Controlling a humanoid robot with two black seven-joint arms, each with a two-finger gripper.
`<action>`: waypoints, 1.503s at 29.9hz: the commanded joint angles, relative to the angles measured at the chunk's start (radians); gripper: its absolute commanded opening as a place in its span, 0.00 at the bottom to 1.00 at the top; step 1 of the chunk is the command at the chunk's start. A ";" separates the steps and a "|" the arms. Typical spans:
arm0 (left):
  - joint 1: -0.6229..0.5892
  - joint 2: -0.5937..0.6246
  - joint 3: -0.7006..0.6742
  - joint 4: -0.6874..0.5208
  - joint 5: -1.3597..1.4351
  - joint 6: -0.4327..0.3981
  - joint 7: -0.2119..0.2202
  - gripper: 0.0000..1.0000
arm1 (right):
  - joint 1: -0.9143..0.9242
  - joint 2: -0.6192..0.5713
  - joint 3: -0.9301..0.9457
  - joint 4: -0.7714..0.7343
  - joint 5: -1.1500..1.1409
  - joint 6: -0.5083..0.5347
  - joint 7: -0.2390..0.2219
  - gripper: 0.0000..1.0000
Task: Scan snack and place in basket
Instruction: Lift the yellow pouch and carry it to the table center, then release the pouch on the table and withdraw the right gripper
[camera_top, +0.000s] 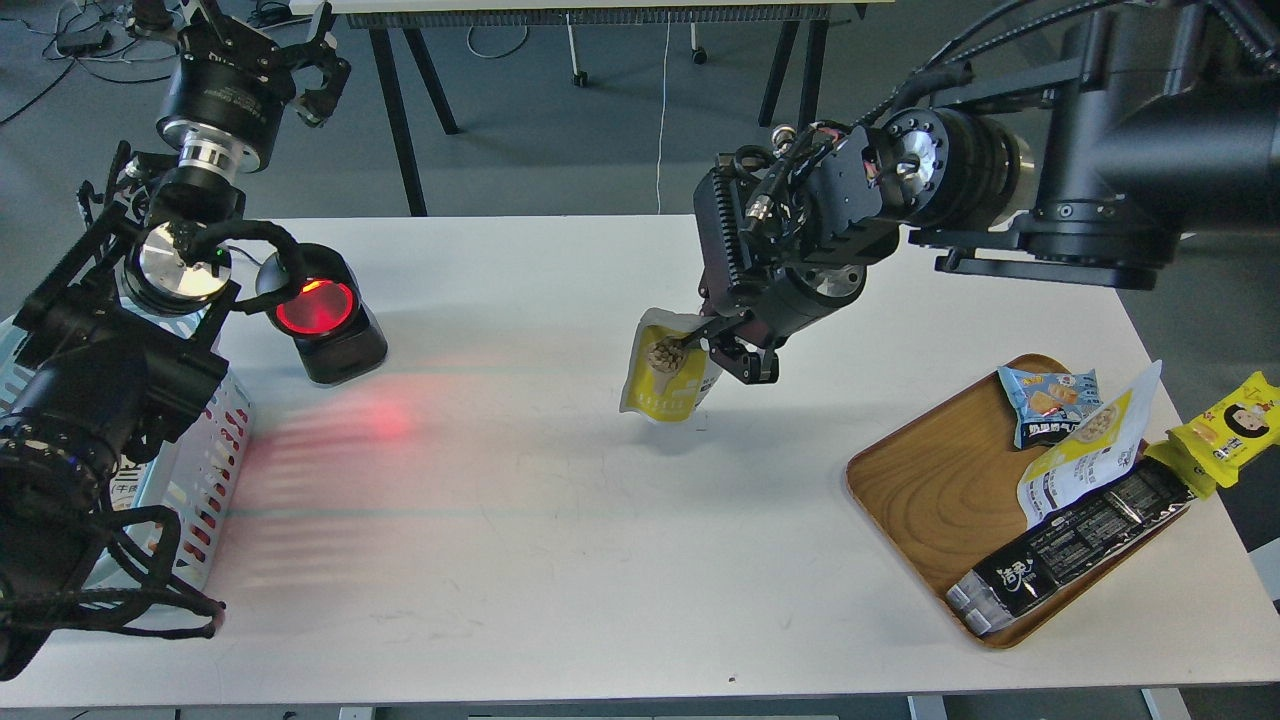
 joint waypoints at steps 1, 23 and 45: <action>0.000 0.000 0.000 0.003 0.001 -0.006 0.000 1.00 | -0.021 0.035 0.001 -0.016 0.022 0.000 0.000 0.01; 0.000 -0.003 0.000 0.001 0.000 -0.009 0.000 1.00 | -0.091 0.088 0.007 -0.099 0.028 0.000 0.000 0.17; -0.003 0.071 0.064 -0.039 0.014 -0.017 0.015 1.00 | -0.028 -0.347 0.399 0.027 0.462 0.156 0.000 0.98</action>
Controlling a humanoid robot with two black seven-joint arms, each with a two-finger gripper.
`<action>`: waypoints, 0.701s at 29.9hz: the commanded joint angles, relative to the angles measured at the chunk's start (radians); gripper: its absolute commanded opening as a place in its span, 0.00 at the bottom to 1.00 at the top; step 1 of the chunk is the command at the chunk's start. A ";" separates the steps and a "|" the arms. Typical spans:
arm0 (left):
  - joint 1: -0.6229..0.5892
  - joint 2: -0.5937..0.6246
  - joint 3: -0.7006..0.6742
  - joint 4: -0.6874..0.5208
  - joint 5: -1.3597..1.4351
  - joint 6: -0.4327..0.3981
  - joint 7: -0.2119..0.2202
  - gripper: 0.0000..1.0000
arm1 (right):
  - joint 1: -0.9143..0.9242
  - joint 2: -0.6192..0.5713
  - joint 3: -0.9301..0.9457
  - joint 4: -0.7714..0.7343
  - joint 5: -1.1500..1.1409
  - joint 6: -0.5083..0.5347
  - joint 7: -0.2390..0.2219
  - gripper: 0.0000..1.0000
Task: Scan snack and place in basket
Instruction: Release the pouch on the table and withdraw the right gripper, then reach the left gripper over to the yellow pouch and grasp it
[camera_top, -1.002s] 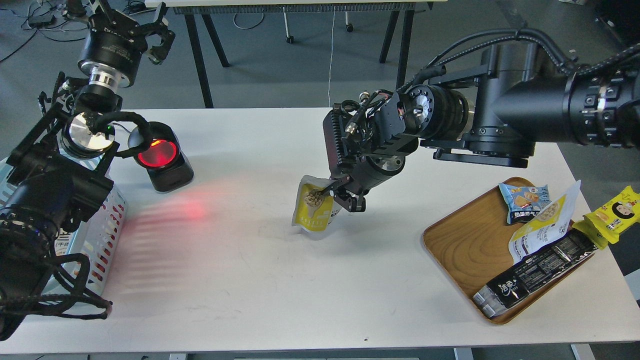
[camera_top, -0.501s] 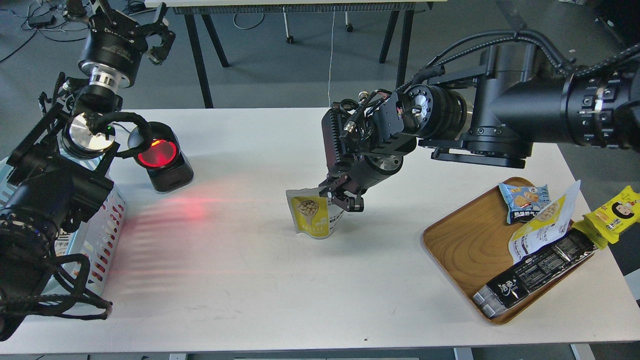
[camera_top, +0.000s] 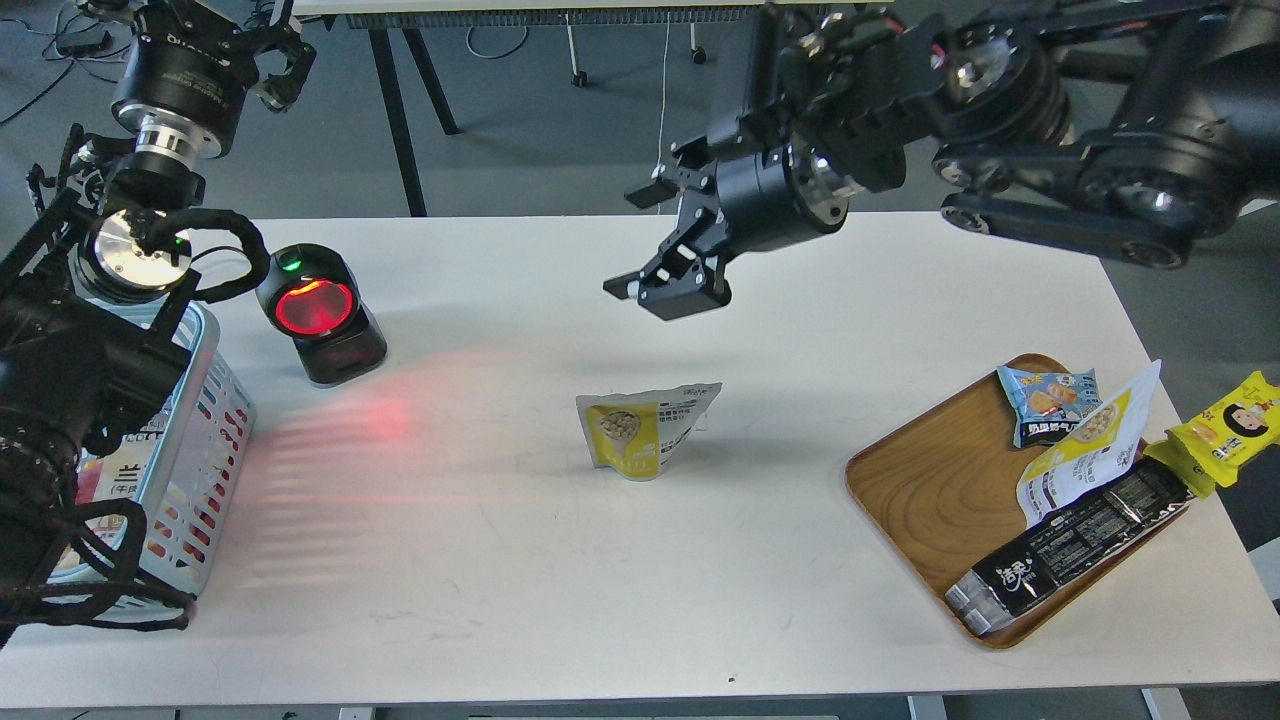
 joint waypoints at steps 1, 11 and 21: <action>0.006 0.022 0.080 -0.035 0.005 -0.003 -0.003 1.00 | -0.016 -0.112 0.096 0.002 0.207 0.099 0.000 0.98; -0.100 0.146 0.246 -0.182 0.180 -0.003 0.001 1.00 | -0.260 -0.275 0.360 -0.125 0.706 0.098 0.000 0.98; -0.177 0.168 0.294 -0.389 0.654 -0.003 0.001 1.00 | -0.478 -0.263 0.516 -0.340 1.050 0.171 0.000 0.99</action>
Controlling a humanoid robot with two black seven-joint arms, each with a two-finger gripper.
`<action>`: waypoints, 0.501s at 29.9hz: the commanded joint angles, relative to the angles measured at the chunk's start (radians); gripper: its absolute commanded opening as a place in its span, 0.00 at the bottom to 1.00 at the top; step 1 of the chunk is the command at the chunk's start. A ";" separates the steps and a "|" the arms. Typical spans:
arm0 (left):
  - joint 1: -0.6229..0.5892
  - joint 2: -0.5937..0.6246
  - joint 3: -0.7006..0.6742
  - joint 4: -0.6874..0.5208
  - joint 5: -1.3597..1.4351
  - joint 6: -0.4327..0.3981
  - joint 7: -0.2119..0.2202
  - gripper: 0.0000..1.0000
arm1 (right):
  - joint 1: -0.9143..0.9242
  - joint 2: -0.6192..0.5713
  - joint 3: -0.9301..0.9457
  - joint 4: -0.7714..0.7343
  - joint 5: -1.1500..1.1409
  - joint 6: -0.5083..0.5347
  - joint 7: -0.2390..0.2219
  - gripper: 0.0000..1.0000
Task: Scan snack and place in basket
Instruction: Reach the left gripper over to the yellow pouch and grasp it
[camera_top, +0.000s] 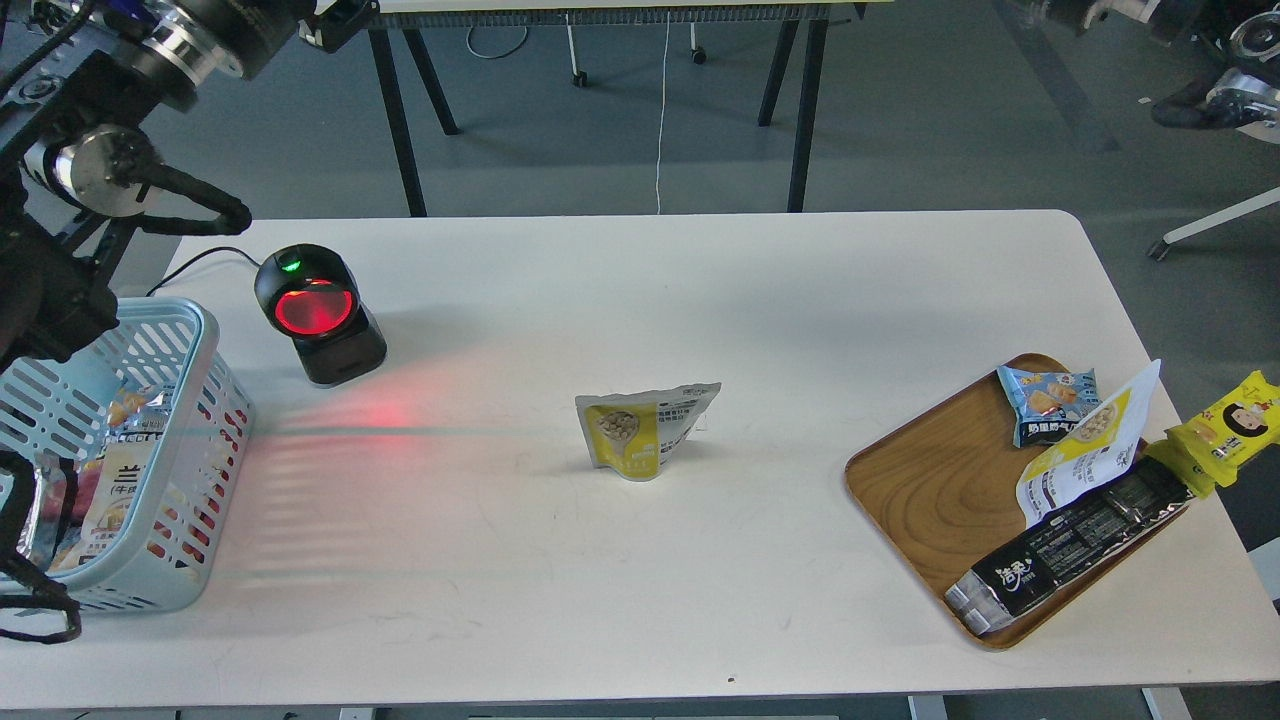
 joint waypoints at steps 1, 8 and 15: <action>0.000 0.005 -0.001 -0.120 0.208 0.000 0.001 1.00 | -0.062 0.004 0.025 -0.078 0.192 0.079 0.000 0.99; -0.010 0.056 0.117 -0.394 0.560 0.000 0.000 1.00 | -0.201 0.076 0.035 -0.305 0.691 0.235 0.000 0.99; -0.049 0.016 0.199 -0.529 0.978 0.000 -0.004 0.99 | -0.378 0.161 0.275 -0.380 0.802 0.259 0.000 0.99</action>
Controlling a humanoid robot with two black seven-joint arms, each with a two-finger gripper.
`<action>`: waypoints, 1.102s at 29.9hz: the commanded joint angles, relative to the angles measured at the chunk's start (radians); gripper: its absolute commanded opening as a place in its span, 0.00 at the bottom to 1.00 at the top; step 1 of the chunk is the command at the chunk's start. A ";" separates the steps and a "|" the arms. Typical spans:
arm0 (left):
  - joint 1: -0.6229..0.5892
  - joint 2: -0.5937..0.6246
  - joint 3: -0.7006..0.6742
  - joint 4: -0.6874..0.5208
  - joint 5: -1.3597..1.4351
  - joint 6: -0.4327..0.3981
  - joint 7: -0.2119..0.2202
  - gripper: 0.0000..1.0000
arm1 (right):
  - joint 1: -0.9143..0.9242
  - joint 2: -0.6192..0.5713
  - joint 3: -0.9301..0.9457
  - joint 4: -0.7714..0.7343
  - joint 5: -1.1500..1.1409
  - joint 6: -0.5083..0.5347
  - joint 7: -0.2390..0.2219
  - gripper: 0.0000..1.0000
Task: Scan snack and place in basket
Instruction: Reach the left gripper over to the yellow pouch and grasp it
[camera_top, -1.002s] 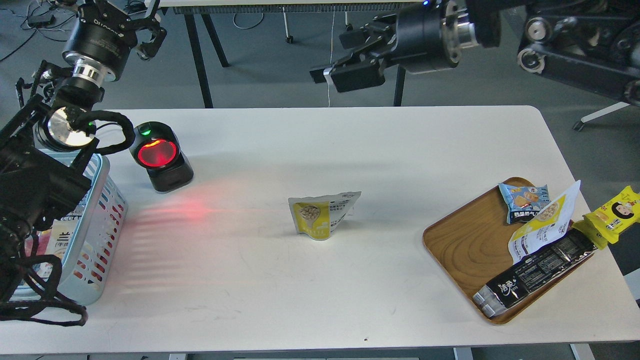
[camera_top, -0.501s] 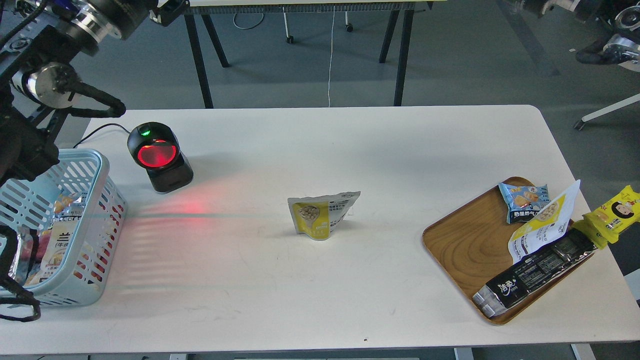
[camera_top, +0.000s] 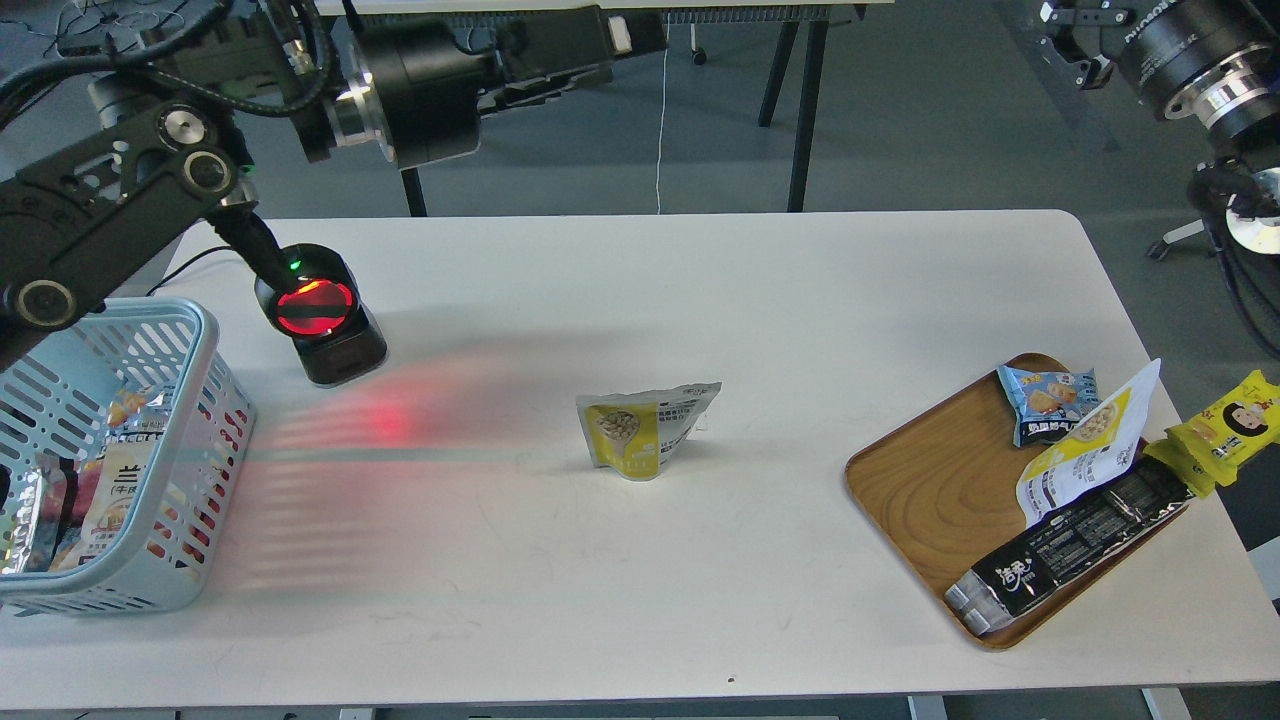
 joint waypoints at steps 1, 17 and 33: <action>-0.015 -0.043 0.042 -0.067 0.216 0.000 0.001 0.99 | -0.102 0.029 0.168 -0.011 0.013 0.001 0.000 0.99; 0.010 -0.172 0.289 -0.052 0.810 0.000 0.001 0.97 | -0.156 0.262 0.297 -0.161 0.021 0.001 -0.039 0.99; 0.025 -0.136 0.388 -0.039 0.810 0.000 -0.001 0.49 | -0.173 0.268 0.330 -0.155 0.018 0.001 -0.038 0.99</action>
